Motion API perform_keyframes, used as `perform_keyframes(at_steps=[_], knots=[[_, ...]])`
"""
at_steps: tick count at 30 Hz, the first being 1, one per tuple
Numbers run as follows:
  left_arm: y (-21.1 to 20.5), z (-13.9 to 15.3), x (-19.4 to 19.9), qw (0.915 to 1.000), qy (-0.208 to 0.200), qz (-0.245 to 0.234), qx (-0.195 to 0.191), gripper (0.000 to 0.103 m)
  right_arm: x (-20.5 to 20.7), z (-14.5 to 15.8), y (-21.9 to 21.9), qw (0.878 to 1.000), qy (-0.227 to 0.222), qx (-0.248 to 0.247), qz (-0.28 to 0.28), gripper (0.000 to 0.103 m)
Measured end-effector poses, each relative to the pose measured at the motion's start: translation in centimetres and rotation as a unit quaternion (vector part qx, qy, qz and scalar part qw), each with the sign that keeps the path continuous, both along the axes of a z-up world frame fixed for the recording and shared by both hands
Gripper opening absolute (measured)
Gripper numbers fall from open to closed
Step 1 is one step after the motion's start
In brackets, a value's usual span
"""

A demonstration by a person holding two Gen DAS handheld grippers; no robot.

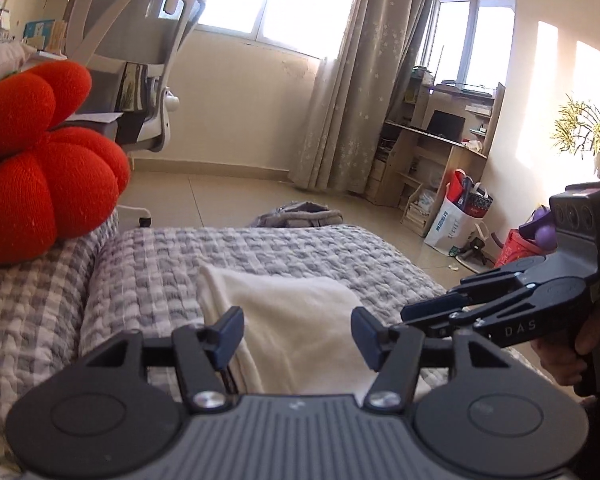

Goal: Fold clothes

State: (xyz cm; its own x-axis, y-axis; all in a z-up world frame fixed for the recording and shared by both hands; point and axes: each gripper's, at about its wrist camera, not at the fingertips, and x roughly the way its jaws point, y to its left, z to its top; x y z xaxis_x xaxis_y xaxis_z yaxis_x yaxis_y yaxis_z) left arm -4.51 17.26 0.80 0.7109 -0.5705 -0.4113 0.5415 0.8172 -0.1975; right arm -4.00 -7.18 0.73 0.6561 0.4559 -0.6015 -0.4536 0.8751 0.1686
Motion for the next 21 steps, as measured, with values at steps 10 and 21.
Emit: perform_keyframes(at_steps=[10,21], knots=[[-3.0,-2.2,6.1,0.9982,0.011,0.03,0.05,0.036,5.0,-2.2,0.7,0.998,-0.005,0.015,-0.067,0.05],[-1.8,-6.0,5.9,0.9977,0.012,0.067,0.002,0.028,5.6,-4.1,1.1,0.997,-0.012,-0.026,-0.076,0.056]])
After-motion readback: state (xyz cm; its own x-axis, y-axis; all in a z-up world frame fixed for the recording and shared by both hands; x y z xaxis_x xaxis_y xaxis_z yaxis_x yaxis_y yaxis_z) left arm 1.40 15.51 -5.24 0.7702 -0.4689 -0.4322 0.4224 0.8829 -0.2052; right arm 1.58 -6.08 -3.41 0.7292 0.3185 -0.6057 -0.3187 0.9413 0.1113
